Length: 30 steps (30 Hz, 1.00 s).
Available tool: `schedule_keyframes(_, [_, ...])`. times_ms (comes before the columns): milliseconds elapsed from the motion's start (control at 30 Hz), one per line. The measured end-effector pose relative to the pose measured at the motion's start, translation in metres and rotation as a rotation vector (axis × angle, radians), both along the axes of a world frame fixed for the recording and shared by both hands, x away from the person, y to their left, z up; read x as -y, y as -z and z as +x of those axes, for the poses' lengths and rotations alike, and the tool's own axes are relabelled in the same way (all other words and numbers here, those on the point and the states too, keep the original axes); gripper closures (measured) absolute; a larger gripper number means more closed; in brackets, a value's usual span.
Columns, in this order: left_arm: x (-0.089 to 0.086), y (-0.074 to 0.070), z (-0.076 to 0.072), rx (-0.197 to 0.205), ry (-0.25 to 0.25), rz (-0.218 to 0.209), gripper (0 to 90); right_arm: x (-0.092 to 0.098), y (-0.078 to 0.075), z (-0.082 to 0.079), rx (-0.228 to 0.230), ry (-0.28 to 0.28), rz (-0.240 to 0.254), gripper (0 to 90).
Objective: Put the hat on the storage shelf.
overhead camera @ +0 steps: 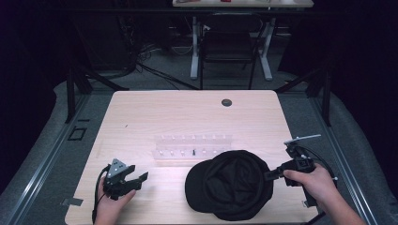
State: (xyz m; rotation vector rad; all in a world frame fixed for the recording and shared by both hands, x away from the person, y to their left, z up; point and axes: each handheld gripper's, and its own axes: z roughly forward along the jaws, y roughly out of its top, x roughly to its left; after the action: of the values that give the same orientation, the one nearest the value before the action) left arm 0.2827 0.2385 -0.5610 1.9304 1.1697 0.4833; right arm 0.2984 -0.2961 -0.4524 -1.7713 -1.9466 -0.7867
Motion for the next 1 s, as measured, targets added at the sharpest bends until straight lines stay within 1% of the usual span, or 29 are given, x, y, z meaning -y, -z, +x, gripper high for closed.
schedule_keyframes(33, [0.000, 0.000, 0.000, 0.000, 0.001, 0.000, 37.1, -0.001, -0.004, 0.000, -0.020, 0.002, 0.010, 88.2])
schedule_keyframes(67, [0.000, 0.000, 0.000, 0.000, 0.001, 0.000, 37.1, 0.000, -0.004, 0.001, -0.001, -0.017, 0.008, 88.2])
schedule_keyframes(100, [0.000, 0.000, 0.000, 0.001, 0.001, 0.000, 37.1, 0.000, -0.007, 0.001, -0.013, -0.025, 0.019, 88.2])
schedule_keyframes(133, [0.000, 0.000, 0.000, 0.001, 0.001, 0.000, 37.1, -0.001, -0.008, 0.001, -0.009, -0.012, 0.035, 88.2])
schedule_keyframes(167, [0.000, 0.000, 0.000, 0.001, 0.001, -0.001, 37.2, 0.000, -0.010, 0.002, -0.015, -0.020, 0.048, 88.2])
schedule_keyframes(200, [0.000, 0.000, 0.000, 0.002, 0.000, -0.001, 37.1, -0.002, -0.013, 0.001, -0.014, 0.001, 0.061, 88.2])
schedule_keyframes(267, [0.000, 0.000, 0.000, 0.002, 0.000, -0.001, 37.2, -0.002, -0.017, 0.002, -0.010, -0.015, 0.077, 88.2])
schedule_keyframes(333, [0.000, 0.000, 0.000, 0.001, 0.000, -0.001, 37.1, -0.004, -0.021, 0.002, -0.011, -0.002, 0.093, 88.2])
schedule_keyframes(400, [0.000, 0.000, 0.000, 0.001, 0.000, -0.002, 37.1, -0.005, -0.025, 0.002, -0.011, -0.015, 0.100, 88.2])
schedule_keyframes(433, [0.000, 0.000, 0.000, 0.004, -0.001, -0.003, 37.2, -0.006, -0.026, 0.002, -0.004, -0.022, 0.106, 88.2])
schedule_keyframes(567, [0.000, 0.000, 0.000, 0.001, 0.000, -0.002, 37.1, -0.010, -0.033, 0.001, 0.007, -0.009, 0.155, 88.3])
schedule_keyframes(633, [0.000, 0.000, 0.000, 0.007, -0.001, -0.002, 37.1, -0.012, -0.037, 0.001, 0.009, -0.017, 0.160, 88.3])
schedule_keyframes(700, [0.000, 0.000, 0.000, 0.007, -0.001, -0.003, 37.1, -0.015, -0.041, 0.000, 0.020, -0.018, 0.177, 88.4])
schedule_keyframes(733, [0.000, 0.000, 0.000, 0.007, -0.001, -0.003, 37.1, -0.017, -0.044, 0.000, 0.020, -0.007, 0.181, 88.3])
schedule_keyframes(800, [0.000, 0.000, 0.000, 0.009, 0.000, -0.003, 37.1, -0.019, -0.047, 0.000, 0.025, -0.022, 0.179, 88.4])
schedule_keyframes(933, [0.000, 0.000, 0.000, 0.007, 0.000, -0.003, 37.2, -0.022, -0.051, 0.000, 0.032, -0.025, 0.200, 88.4])
schedule_keyframes(967, [0.000, 0.000, 0.000, 0.008, 0.000, -0.003, 37.1, -0.022, -0.052, 0.000, 0.034, -0.017, 0.207, 88.4])
schedule_keyframes(1000, [0.000, 0.000, 0.000, 0.008, -0.001, -0.003, 37.2, -0.022, -0.053, 0.000, 0.037, -0.025, 0.212, 88.4])
